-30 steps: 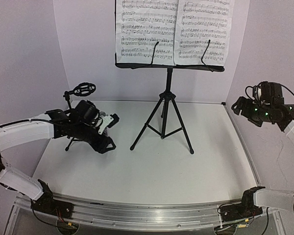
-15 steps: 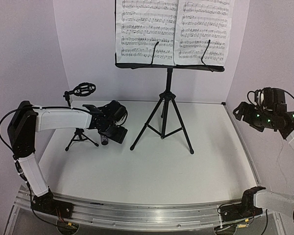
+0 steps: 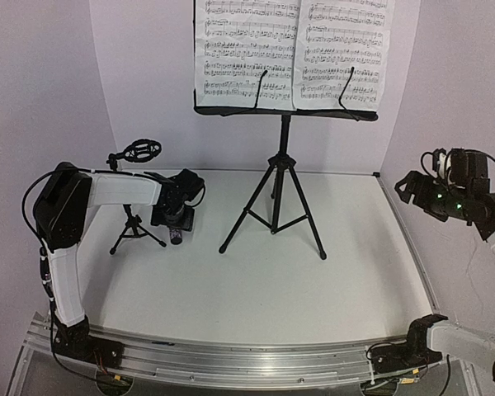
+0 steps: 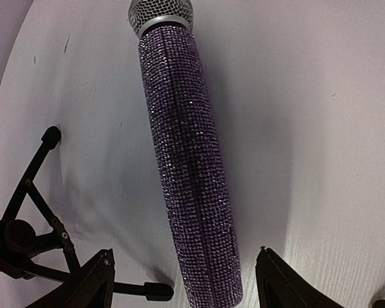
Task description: Set up the instrument practice props
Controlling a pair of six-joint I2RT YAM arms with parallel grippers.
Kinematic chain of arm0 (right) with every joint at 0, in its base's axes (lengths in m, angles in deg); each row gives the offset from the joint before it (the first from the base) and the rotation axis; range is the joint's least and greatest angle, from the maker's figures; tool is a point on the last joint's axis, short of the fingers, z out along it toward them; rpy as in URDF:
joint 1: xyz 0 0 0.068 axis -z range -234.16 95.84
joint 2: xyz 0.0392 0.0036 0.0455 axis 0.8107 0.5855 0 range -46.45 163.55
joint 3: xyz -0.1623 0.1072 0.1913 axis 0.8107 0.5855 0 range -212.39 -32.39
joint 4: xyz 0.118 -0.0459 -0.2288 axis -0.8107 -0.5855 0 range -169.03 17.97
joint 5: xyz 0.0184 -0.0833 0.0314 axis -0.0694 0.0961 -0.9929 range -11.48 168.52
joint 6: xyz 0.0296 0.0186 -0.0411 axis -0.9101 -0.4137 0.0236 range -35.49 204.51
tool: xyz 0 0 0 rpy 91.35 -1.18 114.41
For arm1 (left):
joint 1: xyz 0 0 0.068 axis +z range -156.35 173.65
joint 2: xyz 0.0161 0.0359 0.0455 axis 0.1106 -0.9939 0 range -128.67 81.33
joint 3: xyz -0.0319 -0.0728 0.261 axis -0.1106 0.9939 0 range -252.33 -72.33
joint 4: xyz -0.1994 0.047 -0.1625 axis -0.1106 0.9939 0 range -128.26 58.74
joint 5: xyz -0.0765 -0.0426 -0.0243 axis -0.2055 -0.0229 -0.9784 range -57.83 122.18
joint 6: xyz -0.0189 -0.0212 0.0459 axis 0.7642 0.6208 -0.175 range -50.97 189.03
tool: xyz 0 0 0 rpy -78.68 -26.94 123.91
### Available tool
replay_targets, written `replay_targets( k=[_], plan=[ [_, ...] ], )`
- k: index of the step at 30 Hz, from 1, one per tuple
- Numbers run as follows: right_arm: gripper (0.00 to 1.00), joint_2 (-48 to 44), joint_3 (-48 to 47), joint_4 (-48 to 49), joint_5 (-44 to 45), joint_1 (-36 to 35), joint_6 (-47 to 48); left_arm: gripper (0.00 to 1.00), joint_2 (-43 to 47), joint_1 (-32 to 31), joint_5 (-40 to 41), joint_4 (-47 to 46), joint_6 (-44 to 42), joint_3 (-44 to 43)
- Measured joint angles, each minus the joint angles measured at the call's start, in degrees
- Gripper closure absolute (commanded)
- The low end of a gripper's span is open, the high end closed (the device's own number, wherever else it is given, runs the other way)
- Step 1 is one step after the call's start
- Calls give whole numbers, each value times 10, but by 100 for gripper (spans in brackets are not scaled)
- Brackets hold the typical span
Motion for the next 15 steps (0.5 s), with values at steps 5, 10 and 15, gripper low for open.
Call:
replay_targets(
  k=[5, 10, 15],
  plan=[
    [9, -6, 0, 0, -8, 0, 3, 31, -9, 16, 8, -26, -8, 0],
    [10, -6, 0, 0, -11, 0, 6, 37, -30, 25, -4, -47, -10, 1],
    [10, -6, -2, 0, -14, 0, 11, 43, -38, 27, -37, -52, -3, 16]
  ],
)
